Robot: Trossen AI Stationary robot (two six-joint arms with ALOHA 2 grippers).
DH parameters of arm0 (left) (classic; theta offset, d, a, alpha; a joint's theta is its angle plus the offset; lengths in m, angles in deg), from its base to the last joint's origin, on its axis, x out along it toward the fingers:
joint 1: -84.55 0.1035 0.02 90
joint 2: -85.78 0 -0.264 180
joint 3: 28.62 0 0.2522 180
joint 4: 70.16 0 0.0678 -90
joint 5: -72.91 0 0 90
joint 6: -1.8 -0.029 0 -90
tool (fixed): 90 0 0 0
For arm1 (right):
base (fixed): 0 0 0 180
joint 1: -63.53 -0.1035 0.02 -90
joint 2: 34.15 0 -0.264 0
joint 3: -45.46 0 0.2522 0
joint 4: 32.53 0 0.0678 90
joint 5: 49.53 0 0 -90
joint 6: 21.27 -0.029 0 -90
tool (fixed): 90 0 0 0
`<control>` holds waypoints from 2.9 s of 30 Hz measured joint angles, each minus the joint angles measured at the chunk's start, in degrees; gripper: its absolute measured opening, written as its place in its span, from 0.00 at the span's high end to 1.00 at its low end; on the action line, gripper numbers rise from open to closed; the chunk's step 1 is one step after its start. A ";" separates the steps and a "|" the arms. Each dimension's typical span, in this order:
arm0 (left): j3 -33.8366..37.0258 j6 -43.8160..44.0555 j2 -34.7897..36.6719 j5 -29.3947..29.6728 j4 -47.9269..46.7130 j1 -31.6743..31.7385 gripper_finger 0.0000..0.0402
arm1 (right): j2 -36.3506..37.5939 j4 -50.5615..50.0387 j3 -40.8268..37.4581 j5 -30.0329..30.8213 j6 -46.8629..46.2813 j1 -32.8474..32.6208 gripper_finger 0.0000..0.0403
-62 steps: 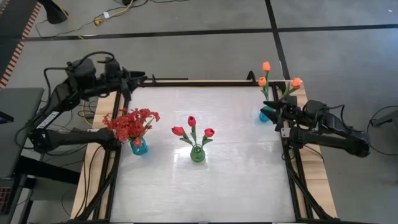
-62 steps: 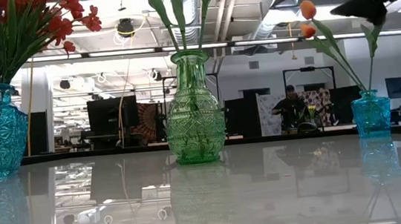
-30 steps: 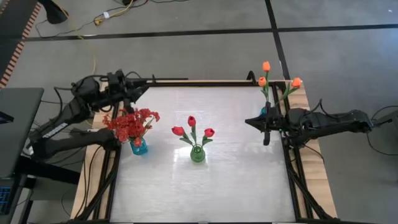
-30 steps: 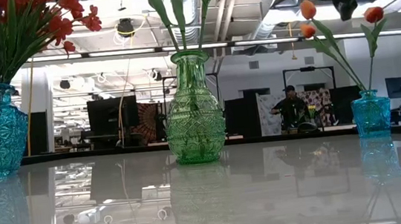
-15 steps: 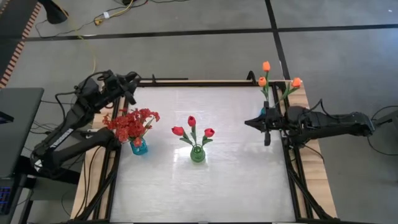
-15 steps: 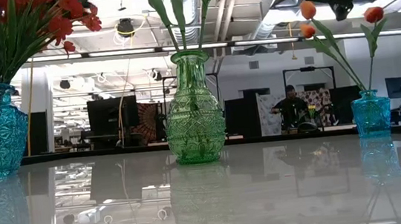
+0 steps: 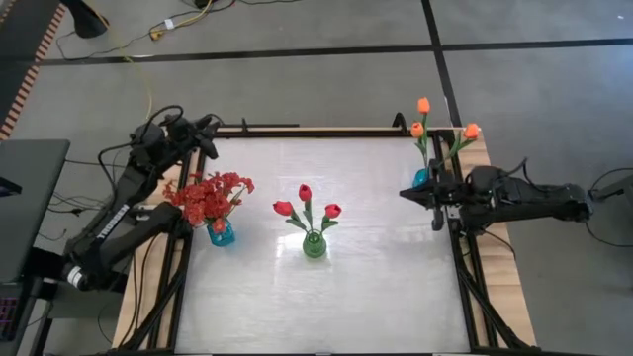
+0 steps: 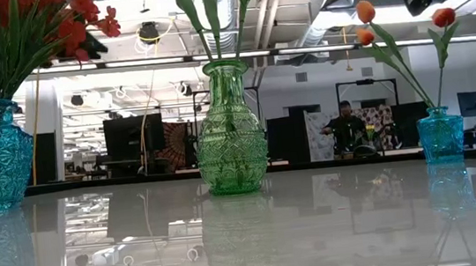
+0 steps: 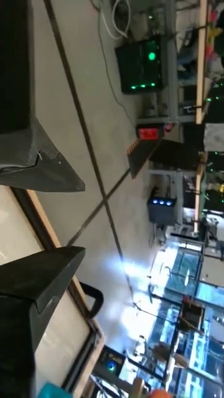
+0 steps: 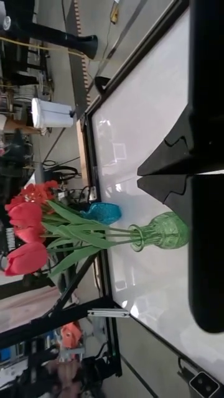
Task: Sort flowers into vase by color
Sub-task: Return to Home Position
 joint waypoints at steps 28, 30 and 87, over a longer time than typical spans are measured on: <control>23.93 10.59 10.74 -4.73 10.98 2.14 0.65 | 15.56 -1.05 -7.56 0.02 -4.79 -2.71 0.96; 25.36 11.61 11.84 -5.79 10.99 2.14 0.65 | 17.15 -1.24 -7.56 0.02 -4.76 -2.71 0.96; 34.06 13.19 14.91 8.74 22.00 -32.86 0.65 | 21.76 14.93 -28.28 -4.68 -0.88 -2.27 0.95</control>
